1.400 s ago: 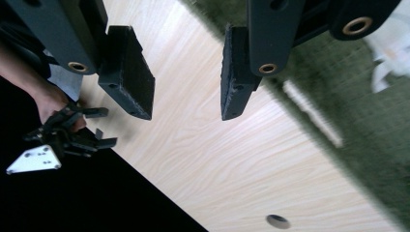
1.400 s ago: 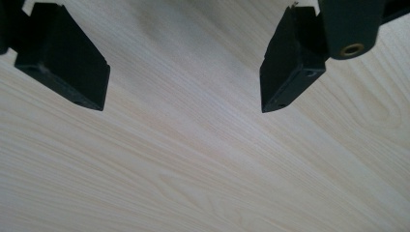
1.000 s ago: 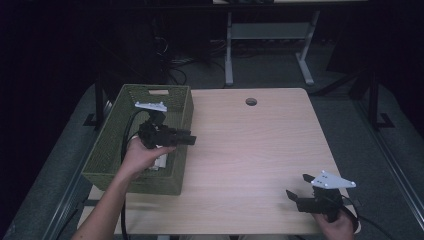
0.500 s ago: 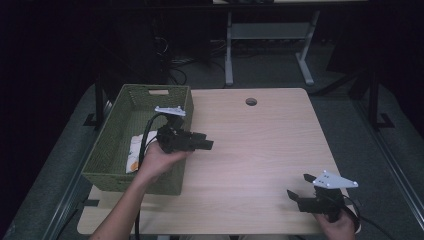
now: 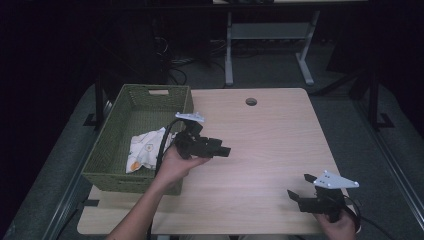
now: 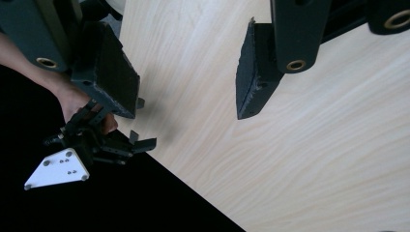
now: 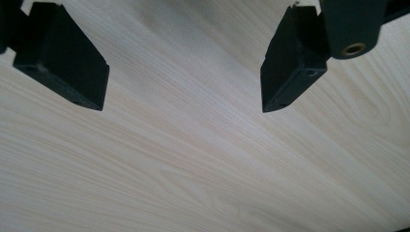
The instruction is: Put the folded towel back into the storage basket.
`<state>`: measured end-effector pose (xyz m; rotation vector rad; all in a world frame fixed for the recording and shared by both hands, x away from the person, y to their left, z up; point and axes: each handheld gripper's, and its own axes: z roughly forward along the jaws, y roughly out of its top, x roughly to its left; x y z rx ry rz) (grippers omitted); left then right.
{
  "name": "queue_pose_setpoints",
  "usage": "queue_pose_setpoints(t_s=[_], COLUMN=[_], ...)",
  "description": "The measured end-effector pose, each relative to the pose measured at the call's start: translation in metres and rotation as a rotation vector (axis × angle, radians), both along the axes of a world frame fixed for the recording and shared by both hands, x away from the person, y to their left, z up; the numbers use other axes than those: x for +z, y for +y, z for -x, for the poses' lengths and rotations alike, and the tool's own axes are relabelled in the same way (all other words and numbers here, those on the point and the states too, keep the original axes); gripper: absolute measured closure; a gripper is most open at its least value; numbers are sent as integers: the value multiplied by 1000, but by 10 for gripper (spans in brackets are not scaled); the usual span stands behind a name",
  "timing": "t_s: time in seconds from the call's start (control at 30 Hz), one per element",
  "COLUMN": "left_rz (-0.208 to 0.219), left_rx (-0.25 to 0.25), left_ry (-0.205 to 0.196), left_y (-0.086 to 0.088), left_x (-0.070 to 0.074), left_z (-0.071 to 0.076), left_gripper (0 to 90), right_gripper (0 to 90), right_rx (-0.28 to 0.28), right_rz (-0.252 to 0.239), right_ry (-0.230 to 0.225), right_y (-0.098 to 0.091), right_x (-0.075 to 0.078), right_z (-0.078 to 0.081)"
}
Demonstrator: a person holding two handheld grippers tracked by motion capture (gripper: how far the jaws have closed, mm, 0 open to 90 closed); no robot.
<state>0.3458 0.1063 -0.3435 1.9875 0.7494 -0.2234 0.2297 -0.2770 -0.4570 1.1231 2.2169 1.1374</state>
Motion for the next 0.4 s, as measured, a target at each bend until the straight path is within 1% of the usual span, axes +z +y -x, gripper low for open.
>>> queue_pose_setpoints(t_s=[0.13,0.2,0.3,0.4], left_rz=[10,4,13,-9], left_rx=[-7,-5,-21,-43], left_ry=[9,3,14,2], left_y=[-10,-14,-21,-31], left_x=[-6,-7,-10,-13], left_z=[4,6,11,15], left_gripper=[401,391,374,356], right_gripper=[173,173,172,172], right_rx=[-1,0,-1,-4], right_rz=[1,-3,-4,-5], right_ry=[1,-1,1,0], right_y=[0,0,-1,-2], right_x=[1,0,0,0], right_z=[1,1,1,1])
